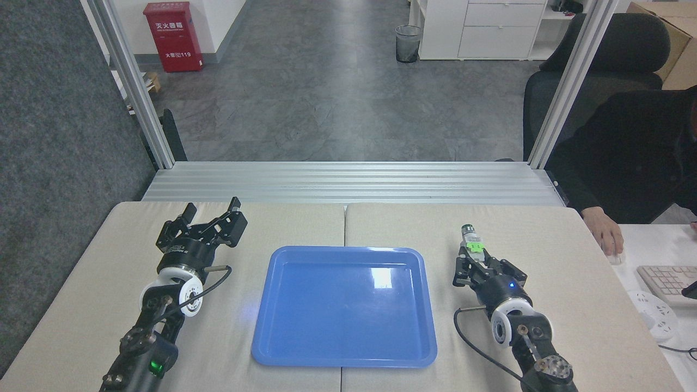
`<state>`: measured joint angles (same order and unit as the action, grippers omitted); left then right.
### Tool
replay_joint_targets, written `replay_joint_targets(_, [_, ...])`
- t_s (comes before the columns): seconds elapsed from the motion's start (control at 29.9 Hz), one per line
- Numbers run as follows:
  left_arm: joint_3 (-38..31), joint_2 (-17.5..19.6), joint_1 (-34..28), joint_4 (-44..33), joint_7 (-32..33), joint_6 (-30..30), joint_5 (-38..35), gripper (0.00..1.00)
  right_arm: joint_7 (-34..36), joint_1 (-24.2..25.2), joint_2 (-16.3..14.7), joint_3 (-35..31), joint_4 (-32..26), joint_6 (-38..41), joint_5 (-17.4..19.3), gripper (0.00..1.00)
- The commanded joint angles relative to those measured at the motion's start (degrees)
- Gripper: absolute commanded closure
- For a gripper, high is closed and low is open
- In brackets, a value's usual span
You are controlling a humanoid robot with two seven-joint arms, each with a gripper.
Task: Pick up switch part and place in tray
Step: 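Carry the switch part with the right gripper over the blue tray, then lower the switch part into the tray and open the right gripper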
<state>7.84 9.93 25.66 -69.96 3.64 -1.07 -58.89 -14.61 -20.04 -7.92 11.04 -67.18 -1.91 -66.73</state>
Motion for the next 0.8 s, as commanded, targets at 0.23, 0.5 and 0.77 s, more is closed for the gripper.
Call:
replay_joint_targets(0.23, [0.1, 0.0, 0.0, 0.0, 0.0, 0.0, 0.0, 0.00, -2.9, 7.9, 10.0, 21.9, -19.1, -0.9, -2.9, 1.00])
replay_joint_targets(0.5, [0.1, 0.0, 0.0, 0.0, 0.0, 0.0, 0.0, 0.00, -4.5, 7.7, 12.9, 22.5, -8.5, -3.4, -3.2, 1.00])
replay_joint_targets(0.77, [0.0, 0.0, 0.1, 0.0, 0.0, 0.0, 0.0, 0.00, -4.5, 7.1, 13.2, 21.6, -2.9, -7.4, -3.1, 0.09])
